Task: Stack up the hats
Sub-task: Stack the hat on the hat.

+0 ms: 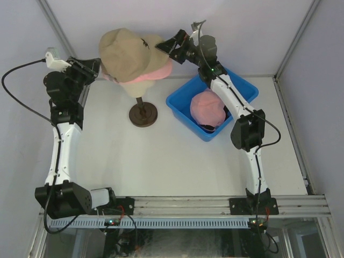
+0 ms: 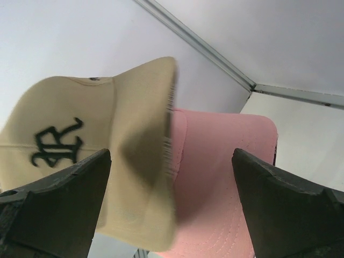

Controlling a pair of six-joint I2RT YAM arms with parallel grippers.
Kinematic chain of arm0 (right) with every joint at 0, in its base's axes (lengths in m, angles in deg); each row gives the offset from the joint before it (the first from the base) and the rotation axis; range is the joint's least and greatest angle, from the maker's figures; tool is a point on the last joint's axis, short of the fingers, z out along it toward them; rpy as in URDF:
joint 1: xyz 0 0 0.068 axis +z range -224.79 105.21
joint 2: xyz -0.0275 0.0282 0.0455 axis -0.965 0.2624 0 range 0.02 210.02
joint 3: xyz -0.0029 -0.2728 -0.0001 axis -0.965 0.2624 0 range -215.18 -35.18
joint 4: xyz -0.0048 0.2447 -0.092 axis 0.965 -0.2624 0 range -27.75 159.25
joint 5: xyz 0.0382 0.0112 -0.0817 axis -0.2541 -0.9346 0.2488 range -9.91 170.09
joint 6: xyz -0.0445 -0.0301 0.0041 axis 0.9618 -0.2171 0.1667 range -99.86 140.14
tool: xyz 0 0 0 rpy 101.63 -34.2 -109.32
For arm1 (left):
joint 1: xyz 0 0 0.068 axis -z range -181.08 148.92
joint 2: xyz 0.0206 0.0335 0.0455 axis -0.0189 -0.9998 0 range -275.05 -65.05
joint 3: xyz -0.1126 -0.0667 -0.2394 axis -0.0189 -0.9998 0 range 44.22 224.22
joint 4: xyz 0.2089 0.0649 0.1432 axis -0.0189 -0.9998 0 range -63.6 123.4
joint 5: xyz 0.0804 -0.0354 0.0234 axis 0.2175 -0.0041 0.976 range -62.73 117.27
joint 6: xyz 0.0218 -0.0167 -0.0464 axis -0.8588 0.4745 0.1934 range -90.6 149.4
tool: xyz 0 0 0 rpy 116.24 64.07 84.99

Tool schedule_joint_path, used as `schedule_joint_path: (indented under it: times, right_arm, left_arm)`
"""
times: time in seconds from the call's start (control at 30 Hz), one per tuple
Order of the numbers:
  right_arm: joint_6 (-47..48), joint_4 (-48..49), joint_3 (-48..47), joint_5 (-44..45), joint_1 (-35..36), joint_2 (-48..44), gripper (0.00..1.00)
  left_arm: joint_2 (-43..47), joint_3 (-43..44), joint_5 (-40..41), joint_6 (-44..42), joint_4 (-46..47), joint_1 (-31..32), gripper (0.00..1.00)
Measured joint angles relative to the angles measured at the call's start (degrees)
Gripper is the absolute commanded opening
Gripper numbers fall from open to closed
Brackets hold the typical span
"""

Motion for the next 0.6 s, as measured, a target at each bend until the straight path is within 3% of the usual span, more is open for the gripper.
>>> schedule_joint_path:
  times: [0.6]
  right_arm:
    - [0.02,0.04,0.66,-0.20,0.02,-1.90,0.94]
  left_arm:
    - [-4.11,0.50,-3.19,-0.96,-1.11,-0.24,0.37]
